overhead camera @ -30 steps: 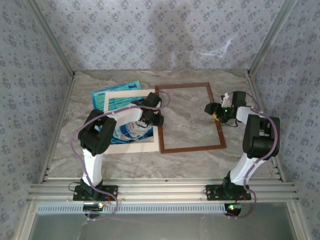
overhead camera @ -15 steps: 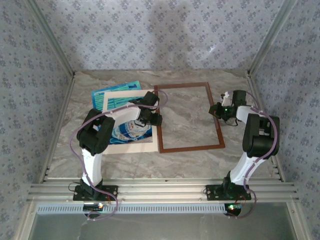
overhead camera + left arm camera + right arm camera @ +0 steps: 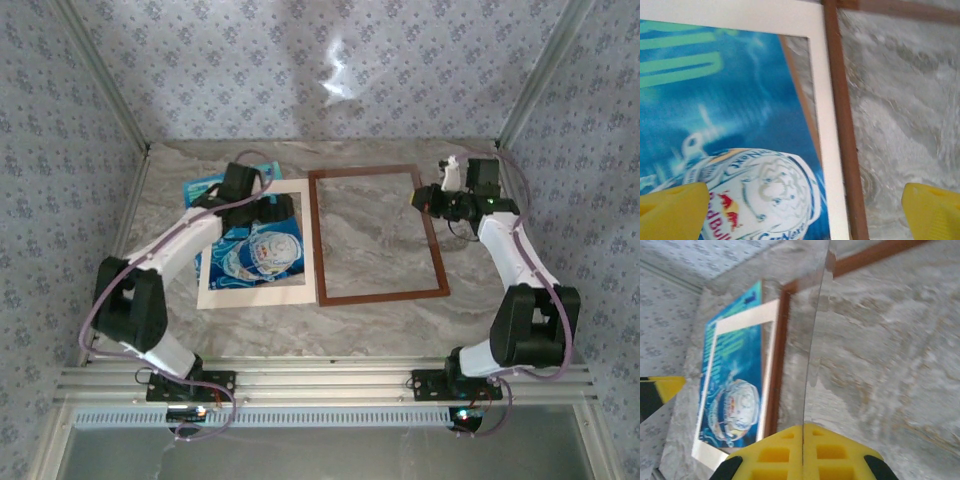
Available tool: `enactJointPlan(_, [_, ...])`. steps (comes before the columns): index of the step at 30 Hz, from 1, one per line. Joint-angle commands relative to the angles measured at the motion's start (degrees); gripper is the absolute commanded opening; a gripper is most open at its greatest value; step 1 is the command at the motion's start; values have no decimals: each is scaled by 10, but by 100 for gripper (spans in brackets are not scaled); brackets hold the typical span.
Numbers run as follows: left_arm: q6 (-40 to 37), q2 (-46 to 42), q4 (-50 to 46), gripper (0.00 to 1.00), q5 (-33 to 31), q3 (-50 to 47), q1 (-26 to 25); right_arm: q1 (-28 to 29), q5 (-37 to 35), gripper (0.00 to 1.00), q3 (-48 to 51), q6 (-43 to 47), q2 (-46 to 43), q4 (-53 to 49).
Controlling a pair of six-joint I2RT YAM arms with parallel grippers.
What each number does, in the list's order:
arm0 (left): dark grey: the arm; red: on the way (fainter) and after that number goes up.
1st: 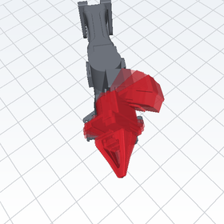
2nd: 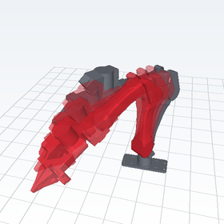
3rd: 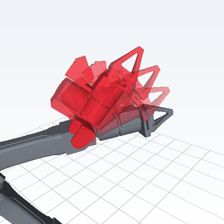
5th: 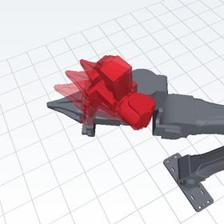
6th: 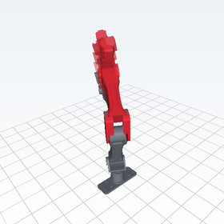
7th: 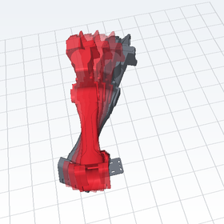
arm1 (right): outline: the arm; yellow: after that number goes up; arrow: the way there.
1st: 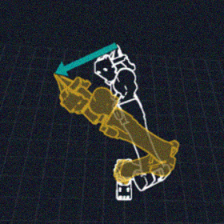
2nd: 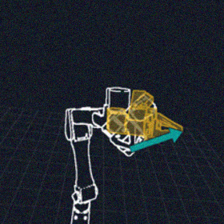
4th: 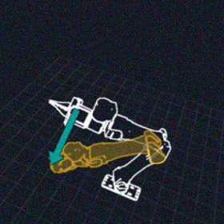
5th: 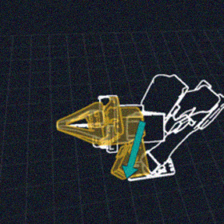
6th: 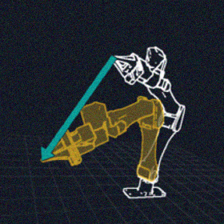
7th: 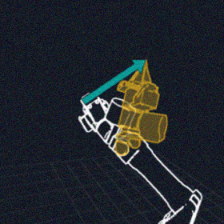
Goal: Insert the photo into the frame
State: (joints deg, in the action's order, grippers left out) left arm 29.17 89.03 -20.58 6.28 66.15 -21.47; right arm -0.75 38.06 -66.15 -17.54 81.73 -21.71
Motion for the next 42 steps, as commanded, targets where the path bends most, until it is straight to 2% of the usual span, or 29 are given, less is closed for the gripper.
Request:
enactJointPlan(1, [53, -29, 44, 99, 22, -60, 41, 37, -7, 0, -65, -40, -24, -13])
enactJointPlan(7, [113, -57, 123, 99, 80, -147, 107, 122, 9, 0, -170, -52, 1, -11])
enactJointPlan(13, [143, -58, 164, 99, 98, -193, 141, 186, 32, 0, -262, -48, 44, -19])
enactJointPlan(18, [164, -65, 190, 99, 103, -219, 169, 216, 44, 0, -282, -34, 64, -16])
enactJointPlan(24, [170, -81, 195, 98, 101, -239, 200, 221, 47, 0, -174, -39, 50, 26])
enactJointPlan(28, [162, -79, 192, 98, 103, -235, 204, 207, 34, 0, -63, -94, 31, 99])
enactJointPlan(32, [157, -66, 199, 98, 132, -225, 203, 194, 15, 0, 29, -125, 14, 141])
enactJointPlan(36, [143, -58, 200, 99, 147, -214, 186, 164, -3, 0, 88, -133, 4, 145])
enactJointPlan(42, [111, -39, 169, 99, 123, -172, 126, 115, -33, 0, 152, -100, -16, 144])
